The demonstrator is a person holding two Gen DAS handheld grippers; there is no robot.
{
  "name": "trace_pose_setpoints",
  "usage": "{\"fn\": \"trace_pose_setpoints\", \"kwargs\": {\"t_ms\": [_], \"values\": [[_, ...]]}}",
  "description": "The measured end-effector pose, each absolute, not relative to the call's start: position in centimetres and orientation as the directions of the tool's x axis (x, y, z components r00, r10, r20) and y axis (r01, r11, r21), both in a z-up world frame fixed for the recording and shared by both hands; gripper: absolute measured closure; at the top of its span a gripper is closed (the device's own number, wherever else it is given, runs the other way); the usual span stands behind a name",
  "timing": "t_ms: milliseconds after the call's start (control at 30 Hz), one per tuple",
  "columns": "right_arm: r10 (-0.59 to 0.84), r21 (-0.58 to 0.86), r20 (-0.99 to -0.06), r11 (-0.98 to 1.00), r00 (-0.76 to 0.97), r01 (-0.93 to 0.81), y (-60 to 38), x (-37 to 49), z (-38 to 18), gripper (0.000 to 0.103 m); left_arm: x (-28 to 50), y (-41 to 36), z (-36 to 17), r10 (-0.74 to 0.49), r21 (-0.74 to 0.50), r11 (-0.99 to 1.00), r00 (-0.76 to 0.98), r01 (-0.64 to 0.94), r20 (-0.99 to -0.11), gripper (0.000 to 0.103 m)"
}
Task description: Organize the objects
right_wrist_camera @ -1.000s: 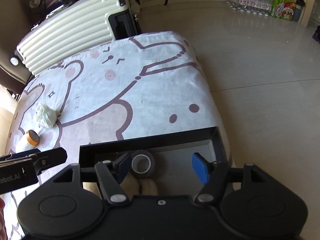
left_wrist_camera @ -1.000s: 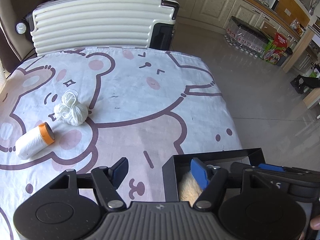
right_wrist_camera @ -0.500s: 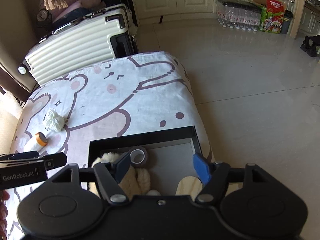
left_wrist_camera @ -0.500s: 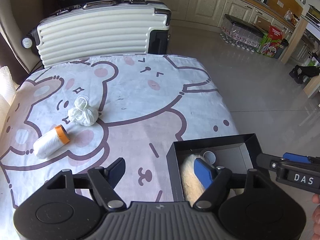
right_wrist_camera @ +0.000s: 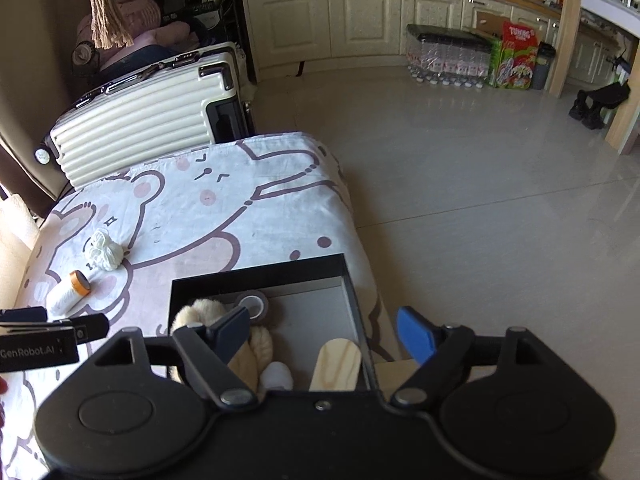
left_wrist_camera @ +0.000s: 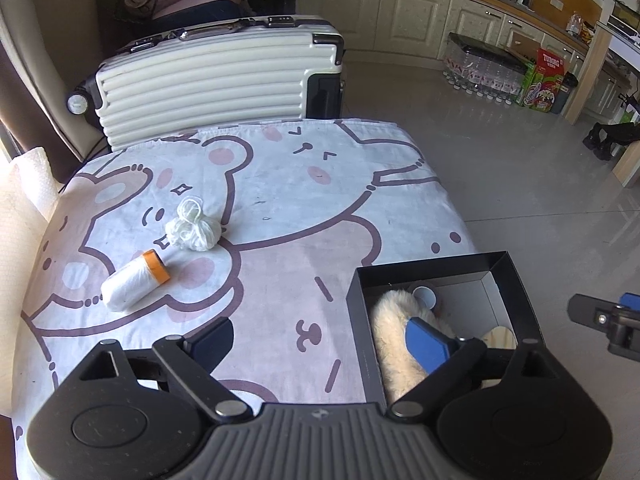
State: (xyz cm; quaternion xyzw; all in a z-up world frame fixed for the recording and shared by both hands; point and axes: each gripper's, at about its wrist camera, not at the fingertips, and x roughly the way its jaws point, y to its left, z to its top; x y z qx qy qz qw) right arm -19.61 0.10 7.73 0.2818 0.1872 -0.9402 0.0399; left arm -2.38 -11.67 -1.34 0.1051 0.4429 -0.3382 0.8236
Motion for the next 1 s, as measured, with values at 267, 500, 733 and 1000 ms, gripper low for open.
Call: {"fn": "trace_pose_setpoints", "kwargs": {"t_ms": [267, 500, 733, 1000], "values": [[0.076, -0.389, -0.5, -0.91, -0.863, 0.146, 0.7, -18.5, 8.0, 0.003, -3.0, -11.2, -0.9, -0.462, -0.104, 0.751, 0.406, 0.652, -0.789, 0.0], [0.127, -0.417, -0.498, -0.902, -0.858, 0.108, 1.5, -18.6, 7.7, 0.0, -3.5, -11.5, -1.2, -0.457, -0.086, 0.742, 0.408, 0.665, -0.79, 0.0], [0.137, -0.415, -0.506, -0.904, -0.852, 0.101, 2.0, -18.6, 7.6, 0.0, -3.5, -11.3, -1.2, -0.455, -0.095, 0.751, 0.408, 0.654, -0.791, 0.0], [0.143, -0.422, -0.502, -0.901, -0.853, 0.098, 2.0, -18.4, 7.6, 0.0, -3.4, -10.9, -1.2, -0.454, -0.097, 0.755, 0.409, 0.649, -0.791, 0.0]]}}
